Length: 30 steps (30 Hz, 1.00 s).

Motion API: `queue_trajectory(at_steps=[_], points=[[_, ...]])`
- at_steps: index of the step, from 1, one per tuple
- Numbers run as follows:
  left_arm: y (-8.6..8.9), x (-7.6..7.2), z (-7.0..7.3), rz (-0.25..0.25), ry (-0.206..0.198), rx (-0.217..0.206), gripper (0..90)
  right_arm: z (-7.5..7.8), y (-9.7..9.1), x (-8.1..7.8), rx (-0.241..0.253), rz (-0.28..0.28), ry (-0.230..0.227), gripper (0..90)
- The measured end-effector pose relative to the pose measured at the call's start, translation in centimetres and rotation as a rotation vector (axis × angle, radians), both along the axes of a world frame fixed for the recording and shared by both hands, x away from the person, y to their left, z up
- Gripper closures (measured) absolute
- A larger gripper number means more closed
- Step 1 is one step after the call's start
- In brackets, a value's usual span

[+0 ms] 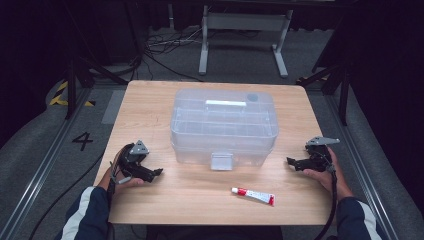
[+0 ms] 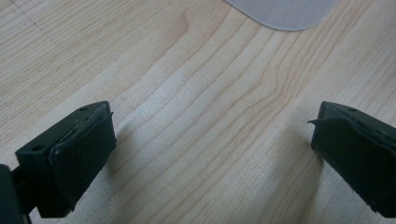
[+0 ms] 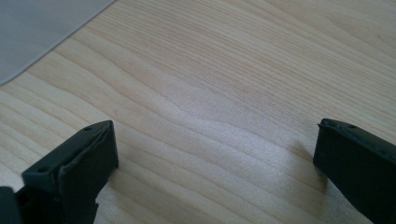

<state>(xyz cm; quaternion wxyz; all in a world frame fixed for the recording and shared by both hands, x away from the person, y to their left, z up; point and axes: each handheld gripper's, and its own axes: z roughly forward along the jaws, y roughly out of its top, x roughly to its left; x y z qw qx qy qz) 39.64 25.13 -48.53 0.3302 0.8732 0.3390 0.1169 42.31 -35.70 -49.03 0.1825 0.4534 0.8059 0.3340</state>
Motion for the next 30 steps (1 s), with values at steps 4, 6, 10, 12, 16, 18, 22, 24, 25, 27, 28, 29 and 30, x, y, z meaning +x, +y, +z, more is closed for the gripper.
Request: queue_trajectory(at_steps=[4,6,10,12,16,18,22,24,25,27,28,29,30], points=[[0.0,-0.02,0.0,0.0,0.002,0.0,0.1,0.0,-0.01,0.0,0.0,0.0,0.0,0.1],[-0.01,-0.09,0.01,0.005,-0.003,0.001,0.4,0.0,-0.01,0.0,0.0,0.001,0.0,0.2],[0.0,-0.08,0.01,0.004,-0.002,0.002,0.4,0.0,-0.01,0.0,0.0,0.0,0.0,0.1],[0.01,-0.06,0.01,0.003,-0.003,0.003,0.3,0.0,-0.01,-0.05,0.002,-0.003,0.0,0.4],[0.01,-0.05,0.02,0.002,-0.003,0.003,0.3,0.01,-0.02,-0.05,0.001,-0.002,0.001,0.3],[0.01,-0.06,0.01,0.002,-0.003,0.003,0.4,0.02,-0.05,-0.03,0.001,0.0,0.002,0.3],[0.0,-0.06,0.02,0.003,-0.003,0.003,0.4,0.06,-0.2,0.01,-0.004,-0.006,0.005,0.5],[0.01,-0.05,0.02,0.003,-0.003,0.003,0.3,0.1,-0.25,0.01,-0.01,-0.009,0.007,0.5],[0.01,-0.05,0.02,0.003,-0.003,0.003,0.3,0.13,-0.27,0.01,-0.011,-0.011,0.009,0.6],[0.01,-0.05,0.02,0.002,-0.003,0.003,0.3,0.2,-0.33,0.02,-0.015,-0.009,0.016,0.8],[0.01,-0.05,0.02,0.002,-0.003,0.003,0.3,0.22,-0.37,0.04,-0.016,-0.012,0.019,1.0],[0.01,-0.05,0.01,0.003,-0.003,0.003,0.3,0.26,-0.37,0.04,-0.016,-0.014,0.021,1.4],[0.01,-0.05,0.01,0.003,-0.003,0.003,0.4,0.26,-0.37,0.04,-0.016,-0.014,0.021,1.4]])
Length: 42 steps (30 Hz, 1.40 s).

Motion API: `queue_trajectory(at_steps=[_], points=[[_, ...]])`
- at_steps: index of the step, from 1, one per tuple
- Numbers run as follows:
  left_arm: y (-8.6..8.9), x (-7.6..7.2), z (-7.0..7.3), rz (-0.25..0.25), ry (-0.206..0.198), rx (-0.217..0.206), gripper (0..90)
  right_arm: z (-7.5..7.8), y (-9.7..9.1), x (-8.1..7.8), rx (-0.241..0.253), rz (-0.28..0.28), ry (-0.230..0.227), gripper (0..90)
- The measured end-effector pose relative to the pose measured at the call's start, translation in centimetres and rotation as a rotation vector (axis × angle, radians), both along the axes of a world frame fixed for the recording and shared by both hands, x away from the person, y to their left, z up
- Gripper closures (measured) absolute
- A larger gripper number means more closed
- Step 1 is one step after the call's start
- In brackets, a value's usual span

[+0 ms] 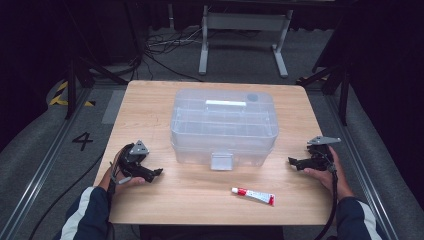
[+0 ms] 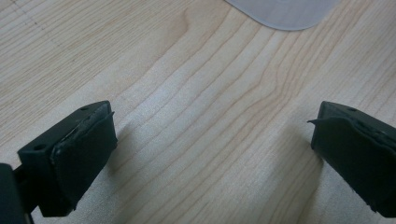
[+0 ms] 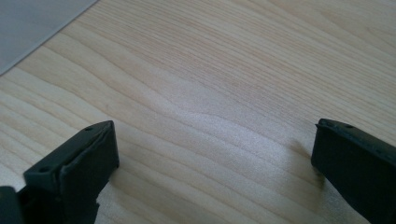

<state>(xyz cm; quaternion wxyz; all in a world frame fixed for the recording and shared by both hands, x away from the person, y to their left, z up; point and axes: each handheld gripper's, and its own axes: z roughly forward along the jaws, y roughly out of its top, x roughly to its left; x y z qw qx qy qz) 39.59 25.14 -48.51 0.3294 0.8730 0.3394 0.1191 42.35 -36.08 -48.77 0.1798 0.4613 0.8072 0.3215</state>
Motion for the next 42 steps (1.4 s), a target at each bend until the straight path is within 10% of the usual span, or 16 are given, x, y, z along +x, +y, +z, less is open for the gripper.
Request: queue_trajectory(at_steps=[4,28,42], points=[[0.0,0.0,0.0,0.0,0.0,0.0,0.3,0.4,-0.2,-0.1,0.006,0.01,-0.012,18.3],[0.0,0.0,0.0,-0.001,0.0,0.0,0.3,3.6,-0.4,-1.0,0.022,0.03,-0.111,24.3],[0.0,0.0,0.0,0.0,0.001,0.0,0.3,9.6,0.3,-1.2,0.063,0.058,-0.249,26.7]])
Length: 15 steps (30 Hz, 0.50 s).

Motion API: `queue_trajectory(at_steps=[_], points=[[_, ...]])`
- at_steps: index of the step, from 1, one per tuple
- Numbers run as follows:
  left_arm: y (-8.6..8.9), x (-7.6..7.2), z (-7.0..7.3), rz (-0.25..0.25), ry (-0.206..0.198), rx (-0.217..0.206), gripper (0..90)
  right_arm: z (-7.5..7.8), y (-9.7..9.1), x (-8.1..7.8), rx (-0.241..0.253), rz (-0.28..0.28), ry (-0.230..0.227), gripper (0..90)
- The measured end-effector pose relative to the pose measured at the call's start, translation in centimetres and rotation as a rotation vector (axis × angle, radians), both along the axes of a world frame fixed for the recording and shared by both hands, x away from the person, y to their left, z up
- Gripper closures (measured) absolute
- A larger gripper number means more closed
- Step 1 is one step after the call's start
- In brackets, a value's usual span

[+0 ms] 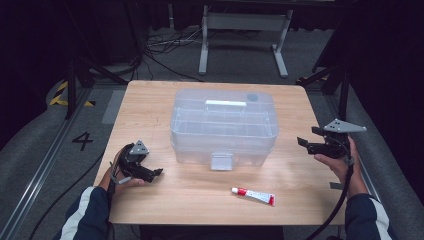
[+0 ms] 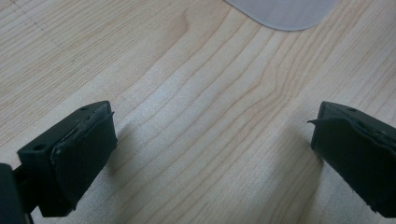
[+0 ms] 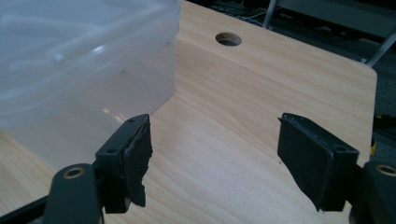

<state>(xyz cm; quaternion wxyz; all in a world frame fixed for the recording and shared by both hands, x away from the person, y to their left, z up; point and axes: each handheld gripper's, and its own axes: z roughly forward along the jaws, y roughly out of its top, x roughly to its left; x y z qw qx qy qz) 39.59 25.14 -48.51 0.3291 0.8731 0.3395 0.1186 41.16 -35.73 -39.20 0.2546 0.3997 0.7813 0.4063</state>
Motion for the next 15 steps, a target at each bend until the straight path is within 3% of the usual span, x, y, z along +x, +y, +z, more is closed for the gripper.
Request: queue_trajectory(at_steps=[15], points=[[0.0,0.0,0.0,0.001,-0.001,0.0,0.3,4.7,1.9,0.7,-0.013,0.055,-0.072,27.3]])
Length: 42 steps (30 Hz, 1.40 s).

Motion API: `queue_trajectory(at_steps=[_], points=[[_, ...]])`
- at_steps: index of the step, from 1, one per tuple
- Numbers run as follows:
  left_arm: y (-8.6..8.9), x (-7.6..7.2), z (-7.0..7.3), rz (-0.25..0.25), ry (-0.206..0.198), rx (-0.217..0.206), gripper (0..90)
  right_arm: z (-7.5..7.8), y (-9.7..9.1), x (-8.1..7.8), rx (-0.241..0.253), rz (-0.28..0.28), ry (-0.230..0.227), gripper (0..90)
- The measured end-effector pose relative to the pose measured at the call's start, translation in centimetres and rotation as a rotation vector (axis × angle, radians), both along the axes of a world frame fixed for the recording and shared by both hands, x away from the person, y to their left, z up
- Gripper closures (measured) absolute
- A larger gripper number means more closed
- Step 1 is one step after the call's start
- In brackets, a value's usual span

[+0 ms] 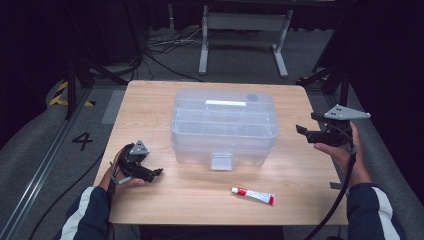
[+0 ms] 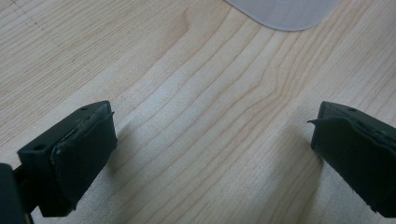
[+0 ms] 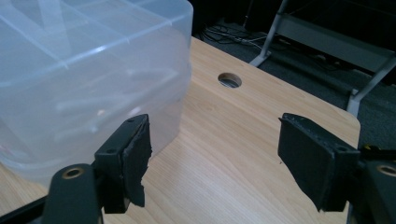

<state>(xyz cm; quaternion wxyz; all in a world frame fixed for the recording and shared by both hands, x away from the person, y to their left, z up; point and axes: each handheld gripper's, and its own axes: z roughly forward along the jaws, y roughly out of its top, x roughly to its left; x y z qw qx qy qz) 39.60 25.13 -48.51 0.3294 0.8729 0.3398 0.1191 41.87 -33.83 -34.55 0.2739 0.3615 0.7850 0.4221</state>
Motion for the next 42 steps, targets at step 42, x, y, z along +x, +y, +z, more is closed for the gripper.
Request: queue_trajectory(at_steps=[42], points=[[-0.1,0.0,0.0,0.006,0.002,-0.004,0.3,3.2,8.4,2.3,-0.027,0.181,-0.03,32.9]])
